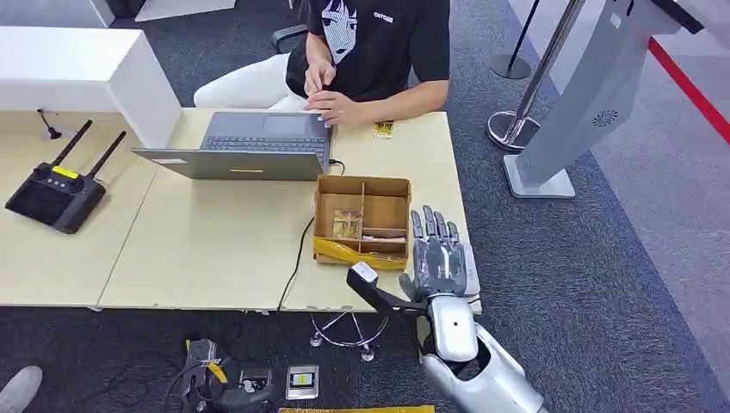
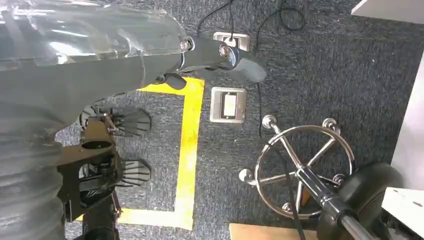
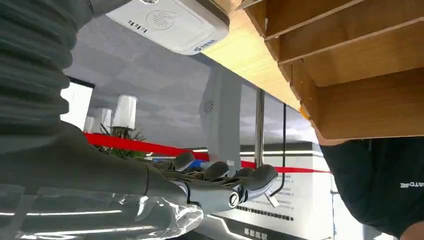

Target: Pass the card to the sensor for recognition and then transmit it.

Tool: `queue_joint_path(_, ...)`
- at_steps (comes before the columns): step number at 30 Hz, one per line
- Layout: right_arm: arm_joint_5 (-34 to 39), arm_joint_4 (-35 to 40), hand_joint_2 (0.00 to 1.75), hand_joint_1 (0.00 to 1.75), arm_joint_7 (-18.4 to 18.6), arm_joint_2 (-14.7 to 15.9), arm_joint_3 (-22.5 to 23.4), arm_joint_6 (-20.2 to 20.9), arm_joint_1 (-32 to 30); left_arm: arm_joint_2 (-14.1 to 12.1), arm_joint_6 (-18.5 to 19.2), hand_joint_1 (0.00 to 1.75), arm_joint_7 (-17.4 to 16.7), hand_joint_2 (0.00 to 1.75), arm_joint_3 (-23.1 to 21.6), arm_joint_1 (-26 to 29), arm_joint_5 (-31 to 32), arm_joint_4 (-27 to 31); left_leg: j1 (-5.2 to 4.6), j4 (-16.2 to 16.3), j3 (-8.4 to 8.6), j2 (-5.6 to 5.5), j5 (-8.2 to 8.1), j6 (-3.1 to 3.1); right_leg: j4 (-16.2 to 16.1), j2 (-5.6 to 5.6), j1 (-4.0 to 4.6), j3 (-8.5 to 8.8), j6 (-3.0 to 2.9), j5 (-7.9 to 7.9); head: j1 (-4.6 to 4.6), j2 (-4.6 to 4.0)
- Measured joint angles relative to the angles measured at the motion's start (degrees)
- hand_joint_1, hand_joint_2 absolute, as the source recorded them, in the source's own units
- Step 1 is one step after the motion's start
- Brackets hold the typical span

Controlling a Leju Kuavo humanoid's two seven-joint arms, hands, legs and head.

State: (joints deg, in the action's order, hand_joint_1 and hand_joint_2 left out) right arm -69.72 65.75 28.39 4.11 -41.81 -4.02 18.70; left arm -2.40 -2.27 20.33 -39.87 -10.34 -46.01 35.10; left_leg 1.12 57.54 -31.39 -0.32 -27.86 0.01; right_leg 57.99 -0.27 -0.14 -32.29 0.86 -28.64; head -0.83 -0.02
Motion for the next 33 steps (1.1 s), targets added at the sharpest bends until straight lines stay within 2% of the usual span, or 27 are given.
queue_joint_path(22, 0.20, -0.94, 1.75, 0.00, -0.31, -1.60, -0.94, 0.00, 0.01, 0.00, 0.98, 0.00, -0.31, 1.75, 0.00, -0.33, 0.37, 0.00, 0.00, 0.00, 0.00, 0.00, 0.00, 0.00, 0.00, 0.00, 0.00, 0.00, 0.00, 0.00, 0.00, 0.00)
queue_joint_path(27, 0.31, -2.78, 1.75, 0.00, -1.44, -2.69, -0.94, -2.62, 0.47, 0.04, 1.05, 0.00, -0.59, 1.75, 0.00, -0.59, 0.79, 0.00, 0.00, 0.00, 0.01, 0.00, 0.00, 0.00, 0.00, 0.00, 0.00, 0.00, 0.00, 0.00, 0.00, 0.00)
queue_joint_path(33, 0.31, -5.96, 1.75, 0.00, -2.32, -4.46, -0.96, -3.45, 1.29, 0.09, 1.16, 0.00, -0.61, 1.75, 0.00, -0.71, 0.79, 0.00, 0.00, 0.00, 0.00, 0.00, 0.00, 0.00, 0.00, 0.01, 0.00, -0.01, 0.00, 0.00, 0.00, 0.00)
